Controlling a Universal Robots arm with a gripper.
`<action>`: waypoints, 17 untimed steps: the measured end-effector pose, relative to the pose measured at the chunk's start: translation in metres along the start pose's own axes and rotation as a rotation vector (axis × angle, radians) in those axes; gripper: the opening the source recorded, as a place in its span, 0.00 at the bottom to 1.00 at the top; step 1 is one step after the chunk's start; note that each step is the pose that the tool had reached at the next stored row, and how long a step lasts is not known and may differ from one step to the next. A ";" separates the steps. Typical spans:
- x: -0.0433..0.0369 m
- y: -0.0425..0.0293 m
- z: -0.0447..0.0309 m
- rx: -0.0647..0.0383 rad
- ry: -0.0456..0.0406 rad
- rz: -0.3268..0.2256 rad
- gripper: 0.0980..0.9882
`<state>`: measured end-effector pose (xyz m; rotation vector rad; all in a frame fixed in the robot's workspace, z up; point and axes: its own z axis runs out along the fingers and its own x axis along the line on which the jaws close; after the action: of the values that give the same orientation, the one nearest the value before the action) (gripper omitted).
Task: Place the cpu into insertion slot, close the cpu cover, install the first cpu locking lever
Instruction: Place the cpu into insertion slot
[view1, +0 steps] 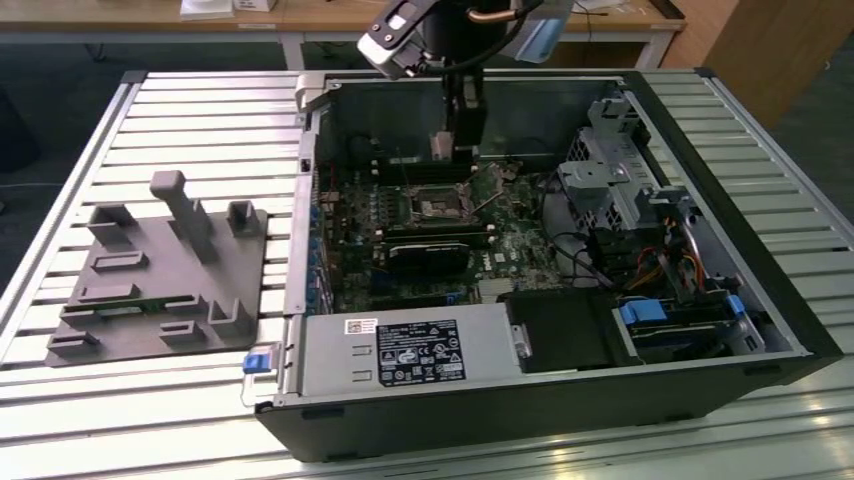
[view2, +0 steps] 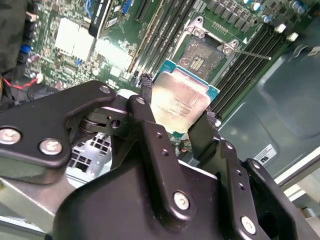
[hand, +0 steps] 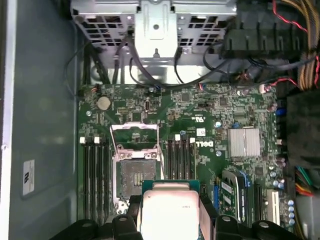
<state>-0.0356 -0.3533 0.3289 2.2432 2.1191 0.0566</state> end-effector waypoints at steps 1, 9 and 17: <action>0.0000 0.0000 0.0003 0.000 -0.0007 0.011 0.50; 0.0000 -0.0006 0.0028 0.000 -0.0002 0.002 0.50; 0.0001 -0.0007 0.0052 -0.001 0.0033 -0.049 0.50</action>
<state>-0.0359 -0.3533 0.3237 2.1906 2.1746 0.0589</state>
